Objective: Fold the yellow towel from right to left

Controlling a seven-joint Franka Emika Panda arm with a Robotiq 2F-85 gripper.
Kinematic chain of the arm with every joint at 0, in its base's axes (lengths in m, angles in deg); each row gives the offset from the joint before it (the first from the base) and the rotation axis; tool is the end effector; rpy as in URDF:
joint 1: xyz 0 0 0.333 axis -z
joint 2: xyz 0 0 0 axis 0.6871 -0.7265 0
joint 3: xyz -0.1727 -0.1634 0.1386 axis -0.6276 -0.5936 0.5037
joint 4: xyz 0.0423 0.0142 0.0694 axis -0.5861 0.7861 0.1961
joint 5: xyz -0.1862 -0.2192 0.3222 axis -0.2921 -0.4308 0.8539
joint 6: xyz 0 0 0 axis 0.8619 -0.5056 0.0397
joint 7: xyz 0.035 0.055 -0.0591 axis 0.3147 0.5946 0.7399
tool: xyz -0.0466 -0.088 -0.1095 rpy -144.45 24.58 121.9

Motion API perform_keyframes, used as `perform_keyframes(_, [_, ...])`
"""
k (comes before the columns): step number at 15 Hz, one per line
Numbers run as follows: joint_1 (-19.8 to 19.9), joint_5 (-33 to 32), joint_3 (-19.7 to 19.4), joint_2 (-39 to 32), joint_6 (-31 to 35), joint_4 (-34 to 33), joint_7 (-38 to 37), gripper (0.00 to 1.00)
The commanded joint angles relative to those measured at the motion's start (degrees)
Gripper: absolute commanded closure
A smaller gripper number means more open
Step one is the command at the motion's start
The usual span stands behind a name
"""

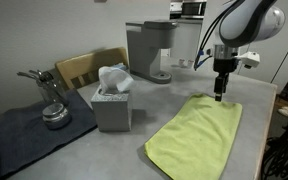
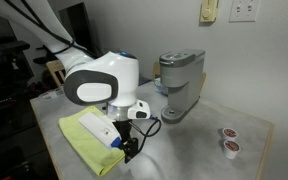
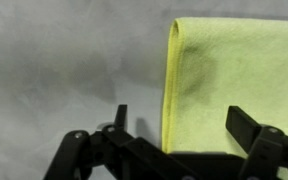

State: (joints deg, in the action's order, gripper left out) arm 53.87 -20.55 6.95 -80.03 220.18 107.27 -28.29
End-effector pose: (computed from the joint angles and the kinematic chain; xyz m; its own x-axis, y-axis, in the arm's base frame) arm 0.4515 -0.1421 0.0433 0.9828 0.0955 -0.1583 0.0830 -0.9930 -0.0841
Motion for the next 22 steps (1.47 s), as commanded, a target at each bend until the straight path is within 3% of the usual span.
perform_keyframes(1, [1.85,-0.01,1.73,-1.02,0.84,0.28,-1.22,0.00])
perform_keyframes(12, [3.14,0.67,3.14,-2.13,0.42,0.18,-0.99,0.00])
perform_keyframes(15, [3.31,0.71,3.31,-2.17,0.37,0.15,-0.94,0.27])
perform_keyframes(17, [3.46,0.73,3.47,-2.28,0.25,0.09,-0.82,0.32])
perform_keyframes(19, [3.54,0.70,3.58,-2.32,0.15,0.04,-0.78,0.29])
perform_keyframes(21, [3.65,0.77,3.70,-2.33,0.07,-0.01,-0.63,0.54])
perform_keyframes(22, [3.68,0.78,3.74,-2.35,0.06,-0.03,-0.62,0.58])
